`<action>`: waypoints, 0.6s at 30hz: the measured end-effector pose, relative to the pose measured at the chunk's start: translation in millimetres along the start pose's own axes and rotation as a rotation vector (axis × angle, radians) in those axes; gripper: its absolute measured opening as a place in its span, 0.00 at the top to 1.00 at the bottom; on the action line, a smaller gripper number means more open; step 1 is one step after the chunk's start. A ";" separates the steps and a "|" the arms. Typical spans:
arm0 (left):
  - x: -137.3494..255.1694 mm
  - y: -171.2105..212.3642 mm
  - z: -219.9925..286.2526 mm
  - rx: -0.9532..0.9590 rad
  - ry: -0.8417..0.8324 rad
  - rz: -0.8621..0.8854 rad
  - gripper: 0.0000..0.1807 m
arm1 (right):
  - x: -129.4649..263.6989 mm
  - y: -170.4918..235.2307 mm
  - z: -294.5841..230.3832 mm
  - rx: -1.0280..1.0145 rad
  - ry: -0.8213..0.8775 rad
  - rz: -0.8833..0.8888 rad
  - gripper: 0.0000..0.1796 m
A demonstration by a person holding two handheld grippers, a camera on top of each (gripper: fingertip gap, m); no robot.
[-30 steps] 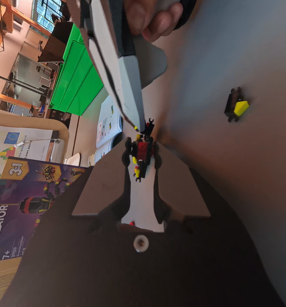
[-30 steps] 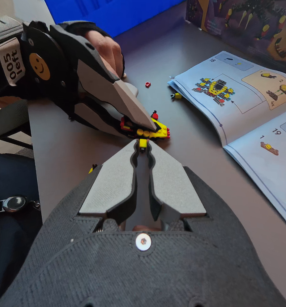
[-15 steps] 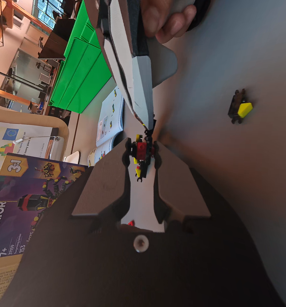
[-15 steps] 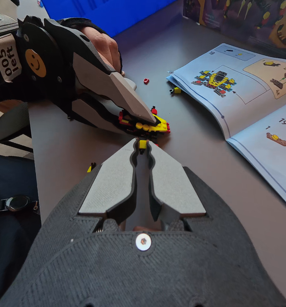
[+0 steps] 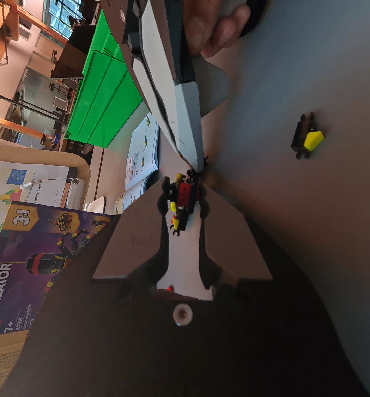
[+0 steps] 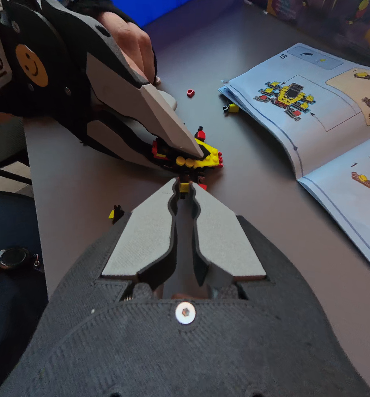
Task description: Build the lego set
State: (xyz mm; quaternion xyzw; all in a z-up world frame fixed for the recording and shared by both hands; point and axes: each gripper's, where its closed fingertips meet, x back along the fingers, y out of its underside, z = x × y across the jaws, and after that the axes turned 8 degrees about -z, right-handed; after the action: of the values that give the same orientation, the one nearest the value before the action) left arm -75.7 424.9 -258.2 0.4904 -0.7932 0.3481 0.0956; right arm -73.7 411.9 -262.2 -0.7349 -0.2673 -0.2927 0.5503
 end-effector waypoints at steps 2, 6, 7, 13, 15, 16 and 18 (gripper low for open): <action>0.0 0.7 -1.9 0.011 -0.005 -0.002 0.87 | 1.4 -3.1 1.4 -0.021 -0.003 0.026 0.97; -0.5 3.1 -5.0 0.033 0.000 -0.005 0.87 | 3.3 -10.3 4.8 -0.019 0.015 0.046 0.97; -0.3 3.5 -5.2 0.033 -0.001 -0.006 0.87 | 3.3 -11.4 4.9 -0.018 0.015 0.051 0.97; -0.2 2.6 -4.0 0.011 -0.005 0.001 0.86 | 1.5 -8.3 3.3 -0.045 -0.046 0.061 0.97; 1.2 2.3 -6.4 0.039 0.005 0.014 0.87 | 5.4 -13.5 3.0 -0.031 -0.033 0.093 0.97; 2.2 1.9 -8.0 0.051 0.006 0.022 0.88 | 8.5 -17.0 3.0 -0.017 -0.023 0.121 0.96; 4.2 1.7 -11.4 0.071 0.002 0.036 0.87 | 21.5 -26.4 4.4 0.018 0.016 0.200 0.93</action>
State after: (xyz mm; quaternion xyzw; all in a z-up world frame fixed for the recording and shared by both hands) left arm -81.4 429.8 -248.5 0.4790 -0.7889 0.3782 0.0724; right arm -77.3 424.3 -230.4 -0.7504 -0.1909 -0.2400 0.5856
